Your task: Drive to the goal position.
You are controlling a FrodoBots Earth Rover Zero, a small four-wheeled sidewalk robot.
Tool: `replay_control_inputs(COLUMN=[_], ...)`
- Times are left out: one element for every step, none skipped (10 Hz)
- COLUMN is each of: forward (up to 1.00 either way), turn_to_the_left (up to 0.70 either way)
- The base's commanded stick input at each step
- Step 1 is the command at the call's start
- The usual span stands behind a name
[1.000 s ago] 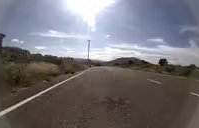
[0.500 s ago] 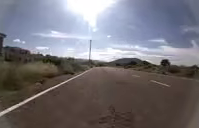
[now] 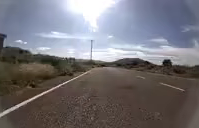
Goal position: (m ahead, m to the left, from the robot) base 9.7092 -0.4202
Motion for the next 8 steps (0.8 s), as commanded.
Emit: replay_control_inputs(forward=[1.0, 1.0, 1.0, 1.0, 1.0, 1.0, 1.0, 1.0], turn_to_the_left=[0.0, 0.0, 0.0, 0.0, 0.0, 0.0, 0.0, 0.0])
